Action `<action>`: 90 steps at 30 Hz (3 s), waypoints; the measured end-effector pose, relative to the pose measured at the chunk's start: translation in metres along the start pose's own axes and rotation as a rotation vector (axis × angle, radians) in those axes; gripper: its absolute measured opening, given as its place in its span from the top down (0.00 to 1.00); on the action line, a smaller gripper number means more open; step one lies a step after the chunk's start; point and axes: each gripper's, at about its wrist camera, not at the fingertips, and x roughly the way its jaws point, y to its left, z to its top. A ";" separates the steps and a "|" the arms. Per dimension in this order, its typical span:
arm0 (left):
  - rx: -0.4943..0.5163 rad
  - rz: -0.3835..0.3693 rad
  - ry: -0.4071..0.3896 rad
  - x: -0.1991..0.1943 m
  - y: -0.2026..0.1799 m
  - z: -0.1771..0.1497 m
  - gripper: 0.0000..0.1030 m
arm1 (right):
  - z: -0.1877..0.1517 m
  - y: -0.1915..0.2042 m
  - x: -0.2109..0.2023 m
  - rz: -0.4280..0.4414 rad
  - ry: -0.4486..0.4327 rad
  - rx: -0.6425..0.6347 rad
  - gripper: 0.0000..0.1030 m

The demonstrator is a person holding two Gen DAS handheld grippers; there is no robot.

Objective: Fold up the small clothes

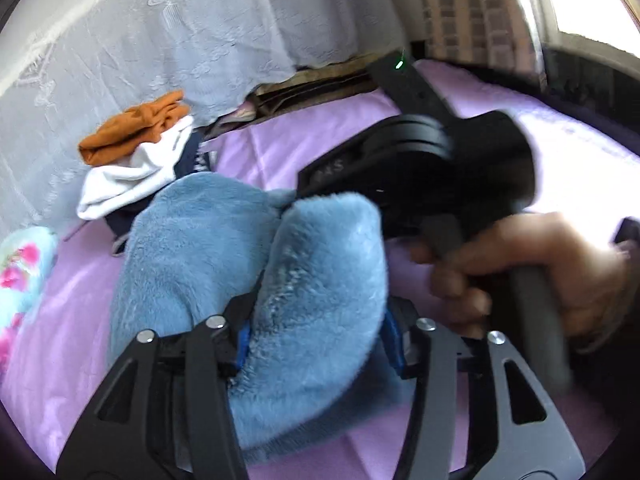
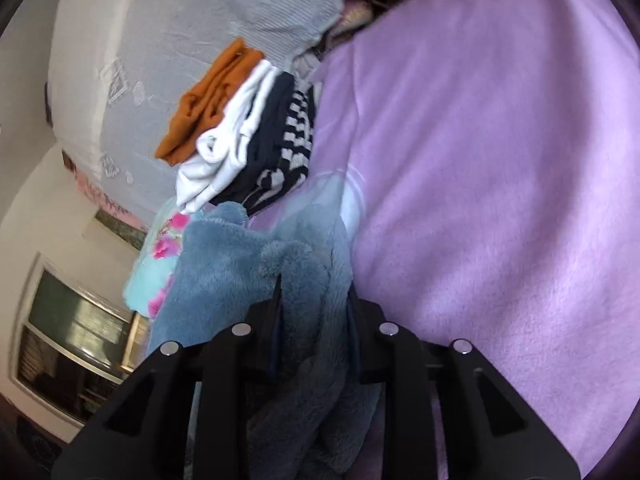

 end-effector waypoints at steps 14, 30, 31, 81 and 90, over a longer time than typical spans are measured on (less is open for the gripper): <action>-0.388 -0.097 -0.095 -0.069 0.108 -0.035 0.10 | -0.012 0.051 -0.078 0.039 -0.165 -0.099 0.60; -0.480 -0.120 0.101 -0.021 0.129 -0.056 0.02 | -0.096 0.033 -0.074 -0.136 0.040 -0.183 0.78; -0.479 -0.127 0.111 -0.018 0.128 -0.057 0.02 | -0.096 0.034 -0.075 -0.133 0.038 -0.190 0.76; -0.585 -0.197 0.147 0.001 0.152 -0.063 0.02 | 0.012 0.124 0.075 -0.259 0.200 -0.348 0.69; -0.614 -0.188 0.065 -0.020 0.163 -0.063 0.02 | 0.000 0.109 0.009 -0.108 0.031 -0.223 0.72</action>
